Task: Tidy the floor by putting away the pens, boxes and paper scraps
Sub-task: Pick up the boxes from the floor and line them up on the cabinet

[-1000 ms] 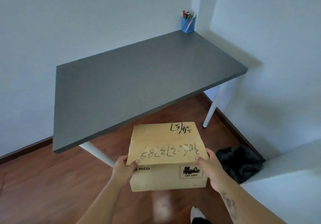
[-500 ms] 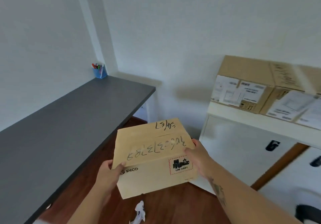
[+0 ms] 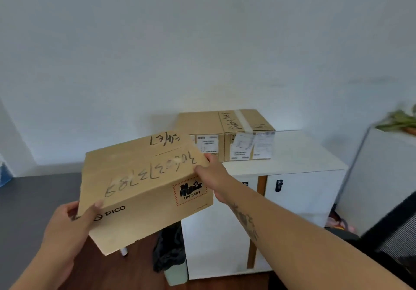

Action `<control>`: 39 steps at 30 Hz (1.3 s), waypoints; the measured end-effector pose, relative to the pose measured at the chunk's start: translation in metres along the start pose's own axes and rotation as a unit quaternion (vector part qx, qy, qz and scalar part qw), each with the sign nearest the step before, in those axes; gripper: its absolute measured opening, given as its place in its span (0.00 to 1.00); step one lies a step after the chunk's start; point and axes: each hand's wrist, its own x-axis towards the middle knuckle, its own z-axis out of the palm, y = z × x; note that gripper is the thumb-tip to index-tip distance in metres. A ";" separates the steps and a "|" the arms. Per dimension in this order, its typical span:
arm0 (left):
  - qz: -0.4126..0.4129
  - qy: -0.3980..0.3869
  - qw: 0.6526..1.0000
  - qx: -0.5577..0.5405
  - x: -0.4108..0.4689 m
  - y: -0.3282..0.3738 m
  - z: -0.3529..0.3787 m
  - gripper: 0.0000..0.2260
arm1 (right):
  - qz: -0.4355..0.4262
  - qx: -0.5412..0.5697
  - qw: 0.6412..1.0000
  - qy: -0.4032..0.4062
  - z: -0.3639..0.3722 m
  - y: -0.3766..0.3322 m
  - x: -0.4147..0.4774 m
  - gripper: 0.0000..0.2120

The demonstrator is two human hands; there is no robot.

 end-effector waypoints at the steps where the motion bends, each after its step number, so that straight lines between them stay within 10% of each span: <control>1: 0.006 -0.022 1.000 -0.009 -0.002 0.009 0.014 0.32 | 0.002 0.001 1.000 0.014 -0.016 0.003 -0.002 0.21; 8: 0.056 -0.143 0.984 -0.085 -0.049 0.075 0.126 0.10 | 0.021 0.003 0.990 0.137 -0.131 0.037 -0.022 0.19; 29: 0.069 -0.299 0.951 0.025 -0.118 0.164 0.432 0.14 | 0.076 0.031 0.939 0.334 -0.414 0.110 0.015 0.26; 39: 0.051 -0.406 0.912 -0.020 -0.141 0.175 0.493 0.30 | 0.086 -0.198 0.885 0.412 -0.442 0.123 0.114 0.23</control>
